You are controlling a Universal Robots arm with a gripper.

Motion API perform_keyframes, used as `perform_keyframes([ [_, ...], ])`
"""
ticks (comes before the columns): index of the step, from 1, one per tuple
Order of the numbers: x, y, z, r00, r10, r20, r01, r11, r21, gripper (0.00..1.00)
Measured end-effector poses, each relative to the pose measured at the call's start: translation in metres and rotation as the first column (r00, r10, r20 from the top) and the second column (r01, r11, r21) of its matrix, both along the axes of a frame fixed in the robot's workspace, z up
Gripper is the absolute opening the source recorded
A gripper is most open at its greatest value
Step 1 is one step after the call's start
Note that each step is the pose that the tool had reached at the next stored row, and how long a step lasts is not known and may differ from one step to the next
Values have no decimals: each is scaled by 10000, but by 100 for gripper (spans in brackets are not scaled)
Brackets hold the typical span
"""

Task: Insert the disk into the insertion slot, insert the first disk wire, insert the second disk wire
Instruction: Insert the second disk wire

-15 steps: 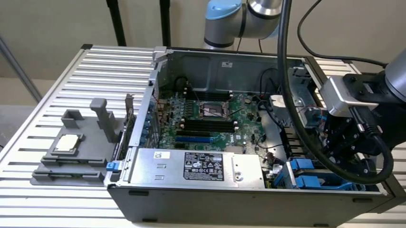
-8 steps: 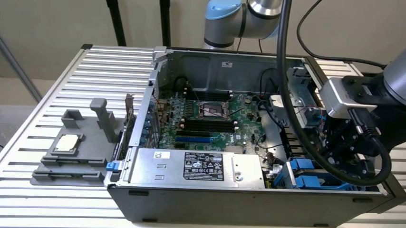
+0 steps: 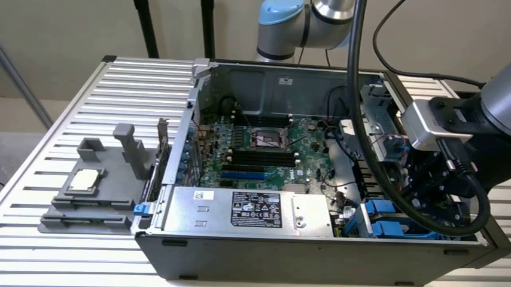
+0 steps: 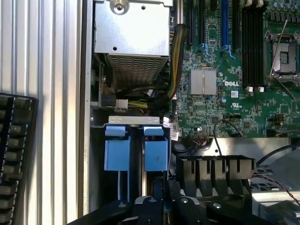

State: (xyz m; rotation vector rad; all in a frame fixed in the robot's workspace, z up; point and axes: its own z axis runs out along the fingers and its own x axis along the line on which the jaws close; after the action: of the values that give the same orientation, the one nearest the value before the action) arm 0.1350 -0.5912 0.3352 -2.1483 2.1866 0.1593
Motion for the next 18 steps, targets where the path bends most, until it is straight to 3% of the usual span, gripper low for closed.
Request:
perform_keyframes([
  [8, 1, 1, -7, 10000, 10, 0, -10, 10000, 34, 18],
  [9, 1, 0, 1, 10000, 11, 0, -11, 10000, 28, 25],
  [11, 0, -3, 20, 10000, 9, 0, -9, 10000, 28, 25],
  [14, -39, -31, 51, 10000, 10, 0, -10, 10000, 26, 25],
  [18, -202, -82, 61, 10000, 9, 8, -9, 10000, 26, 25],
])
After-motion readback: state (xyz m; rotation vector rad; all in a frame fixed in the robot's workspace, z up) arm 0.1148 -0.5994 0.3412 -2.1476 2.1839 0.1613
